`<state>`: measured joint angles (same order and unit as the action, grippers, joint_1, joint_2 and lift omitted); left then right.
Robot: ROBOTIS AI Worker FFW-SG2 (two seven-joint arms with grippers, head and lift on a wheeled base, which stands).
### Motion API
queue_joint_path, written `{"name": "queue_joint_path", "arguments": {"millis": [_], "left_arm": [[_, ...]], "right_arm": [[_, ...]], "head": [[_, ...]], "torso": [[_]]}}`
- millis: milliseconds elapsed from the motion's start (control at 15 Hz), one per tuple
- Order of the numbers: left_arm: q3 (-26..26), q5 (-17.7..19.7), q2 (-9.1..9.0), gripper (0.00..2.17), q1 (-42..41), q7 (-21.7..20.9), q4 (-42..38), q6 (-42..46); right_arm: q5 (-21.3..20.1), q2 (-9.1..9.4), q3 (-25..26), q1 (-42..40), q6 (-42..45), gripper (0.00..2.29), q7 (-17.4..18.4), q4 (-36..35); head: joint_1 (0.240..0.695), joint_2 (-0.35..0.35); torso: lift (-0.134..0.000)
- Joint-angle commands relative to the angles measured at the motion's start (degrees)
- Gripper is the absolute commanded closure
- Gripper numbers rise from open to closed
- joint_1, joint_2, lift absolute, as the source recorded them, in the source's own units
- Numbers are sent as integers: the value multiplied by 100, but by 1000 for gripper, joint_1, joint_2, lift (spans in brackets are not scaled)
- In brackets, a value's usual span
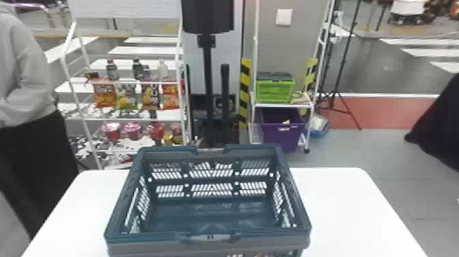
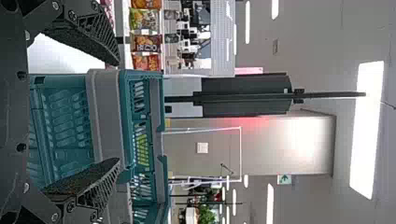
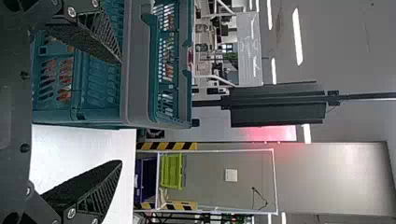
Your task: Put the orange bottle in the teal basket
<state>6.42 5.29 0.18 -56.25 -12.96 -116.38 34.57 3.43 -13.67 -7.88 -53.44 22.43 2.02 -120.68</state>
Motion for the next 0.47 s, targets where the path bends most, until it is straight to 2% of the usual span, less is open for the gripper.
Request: {"name": "queue_joint_path", "arguments": {"millis": [0, 400], "left_arm": [[8, 7, -32, 184, -9, 13, 1, -26], [8, 16, -32, 184, -35, 13, -8, -43]], "right_arm": [[0, 4, -21, -18, 11, 130, 0, 1], [-26, 13, -56, -44, 11, 130, -9, -8]], "head": [[499, 0], [499, 0]], "torso": [[0], [0]]}}
